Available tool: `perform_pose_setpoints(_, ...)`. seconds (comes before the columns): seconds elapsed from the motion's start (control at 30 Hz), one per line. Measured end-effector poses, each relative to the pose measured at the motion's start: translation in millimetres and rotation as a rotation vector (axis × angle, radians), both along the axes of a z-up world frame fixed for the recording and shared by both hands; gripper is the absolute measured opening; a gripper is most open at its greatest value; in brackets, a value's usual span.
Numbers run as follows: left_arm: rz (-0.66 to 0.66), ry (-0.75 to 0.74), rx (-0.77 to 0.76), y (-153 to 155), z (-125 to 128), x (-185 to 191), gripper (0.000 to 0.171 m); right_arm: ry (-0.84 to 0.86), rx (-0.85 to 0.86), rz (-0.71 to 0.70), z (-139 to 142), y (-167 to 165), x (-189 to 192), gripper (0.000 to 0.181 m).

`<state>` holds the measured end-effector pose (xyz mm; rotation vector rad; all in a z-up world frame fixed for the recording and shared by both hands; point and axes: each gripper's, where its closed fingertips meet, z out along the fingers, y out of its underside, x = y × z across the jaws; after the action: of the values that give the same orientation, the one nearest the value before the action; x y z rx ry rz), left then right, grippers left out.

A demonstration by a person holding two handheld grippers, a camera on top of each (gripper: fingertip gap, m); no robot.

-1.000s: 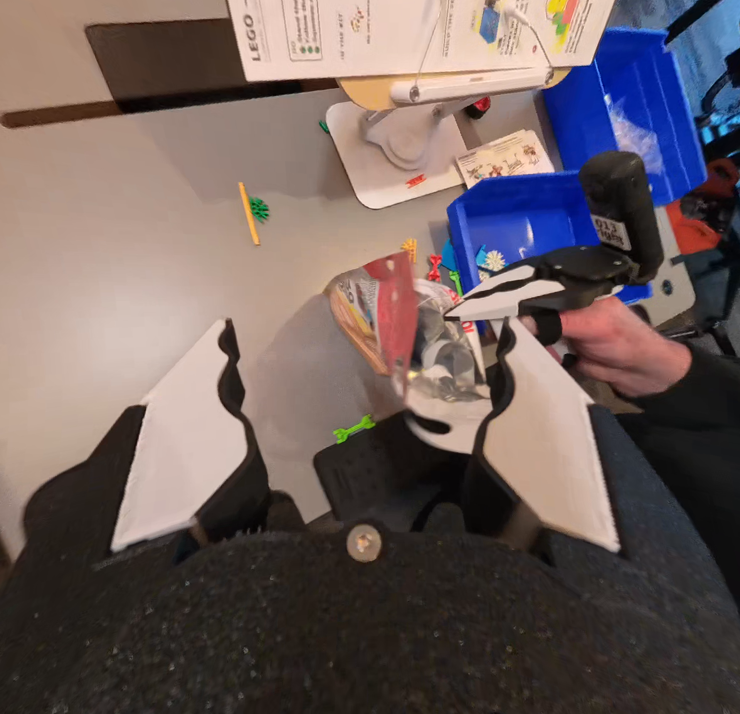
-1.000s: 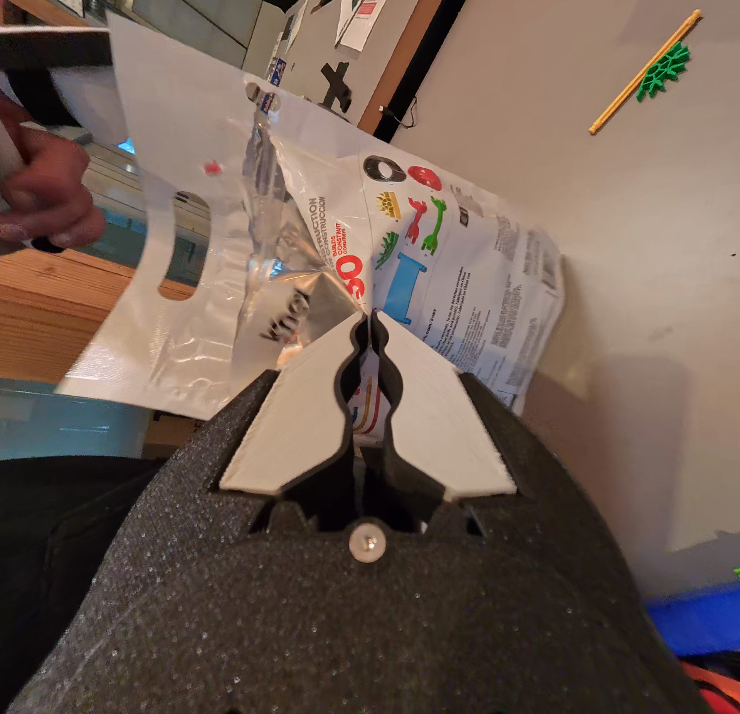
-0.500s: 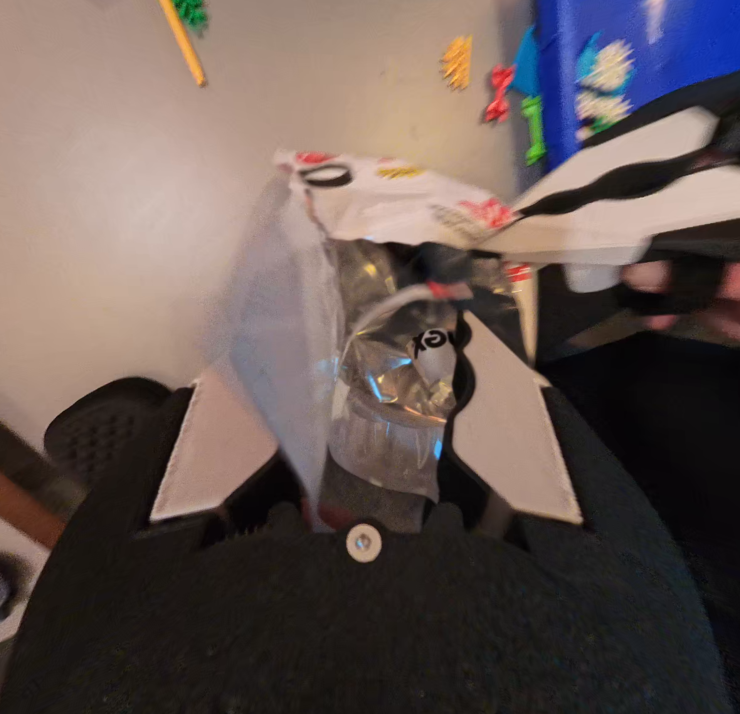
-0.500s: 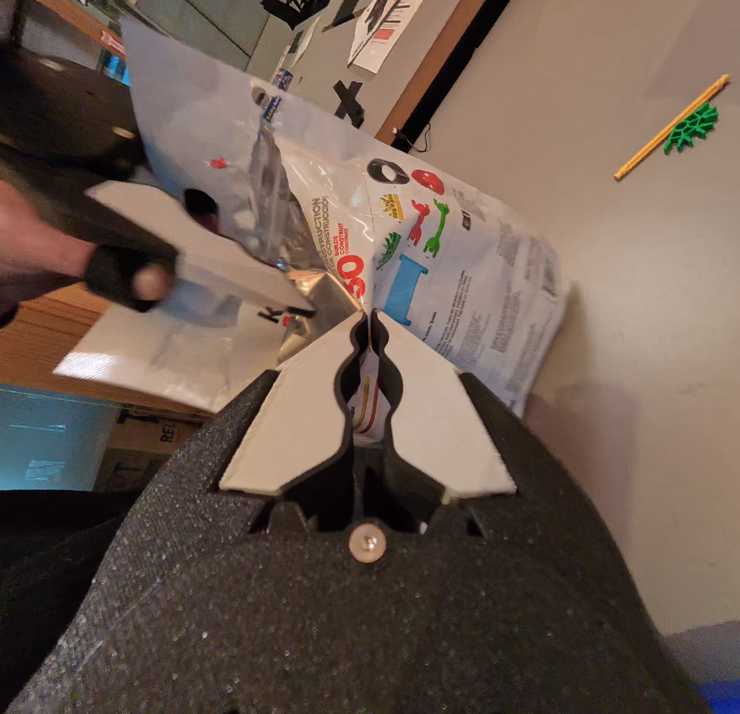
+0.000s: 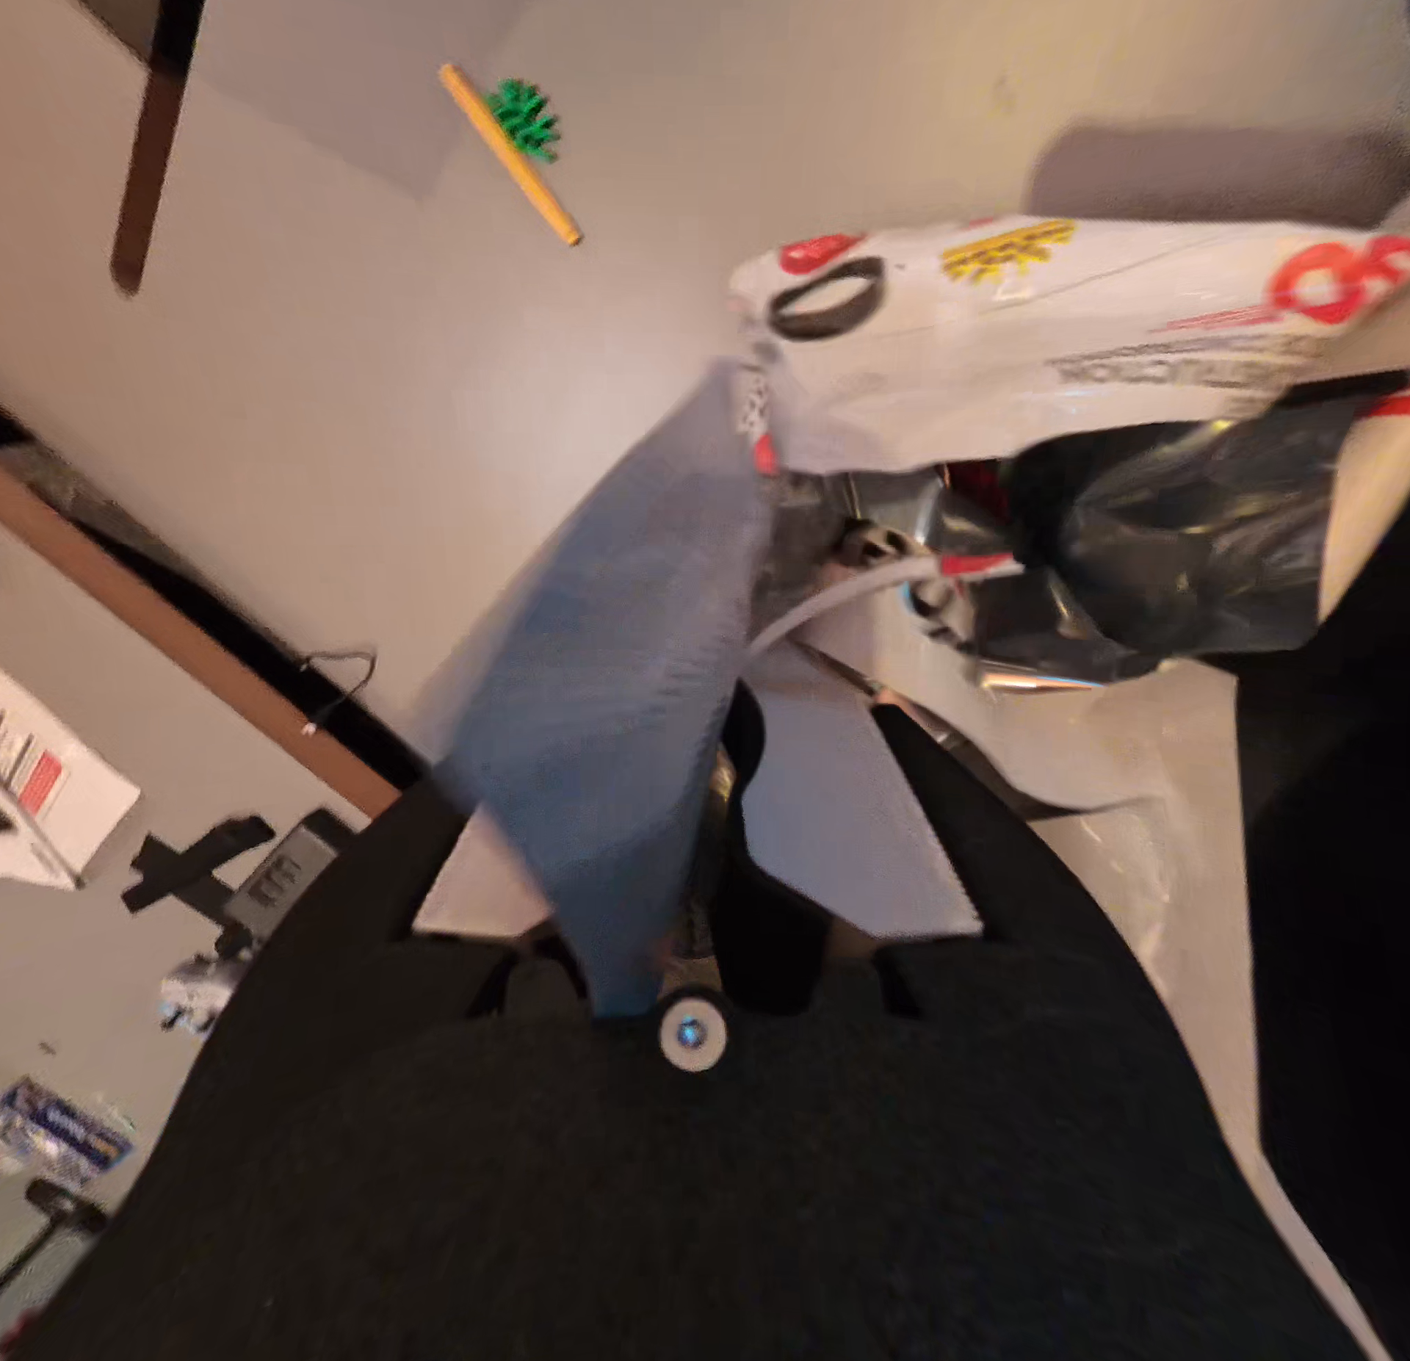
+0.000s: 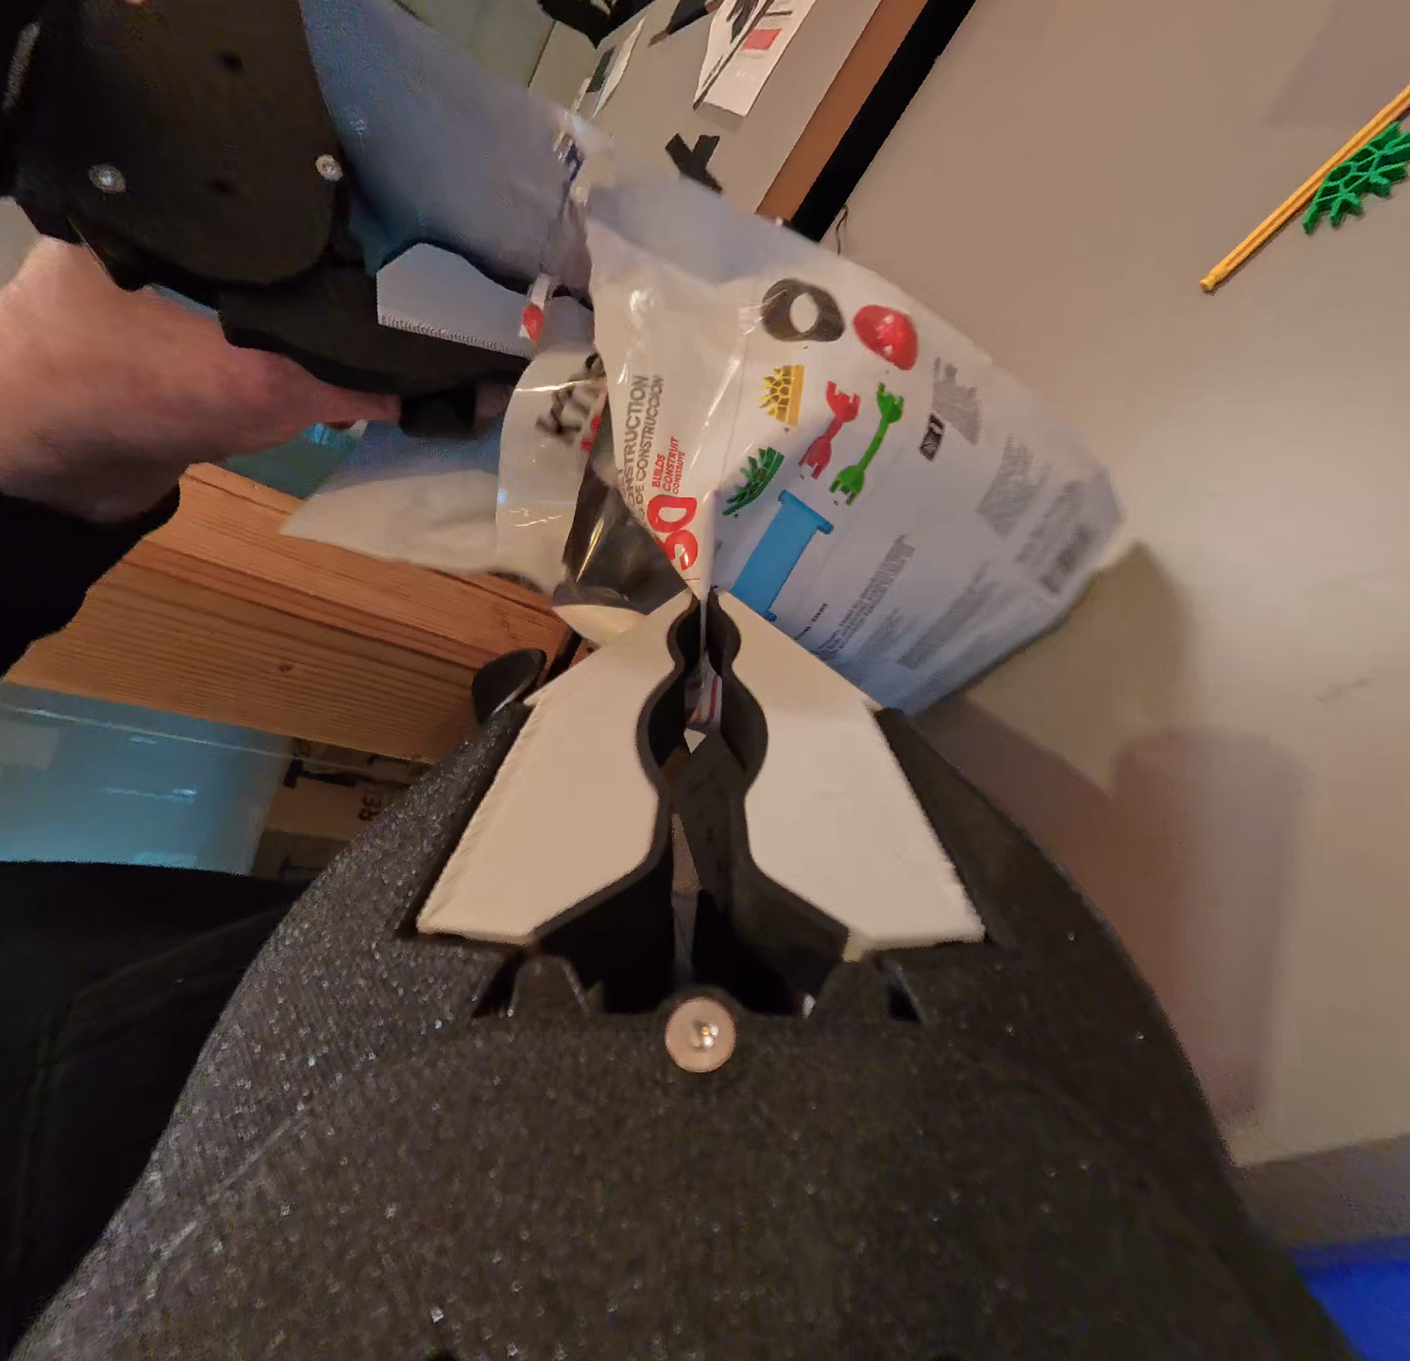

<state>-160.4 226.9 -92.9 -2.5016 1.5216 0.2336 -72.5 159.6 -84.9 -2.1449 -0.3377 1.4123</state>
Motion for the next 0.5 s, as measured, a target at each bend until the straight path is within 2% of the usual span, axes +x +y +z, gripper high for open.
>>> perform_pose_setpoints(0.1, -0.077, -0.014, -0.017, -2, 1, 11, 0.0, -0.071, 0.045, 0.074, -5, -5, 4, 0.01)
perform_pose_setpoints(0.23, -0.19, -0.039, -0.053, -4, 5, 23, 0.0, -0.234, 0.225, 0.239, -2, -9, 15, 0.042)
perform_pose_setpoints(0.4, -0.295, 0.005, -0.103, -2, 3, 24, 0.0, -0.507, 0.844, 0.593, 27, -28, 7, 0.051)
perform_pose_setpoints(0.5, -0.363, 0.005, -0.137, -3, 6, 33, 0.0, -0.716, 1.092, 0.762, 23, -28, -7, 0.057)
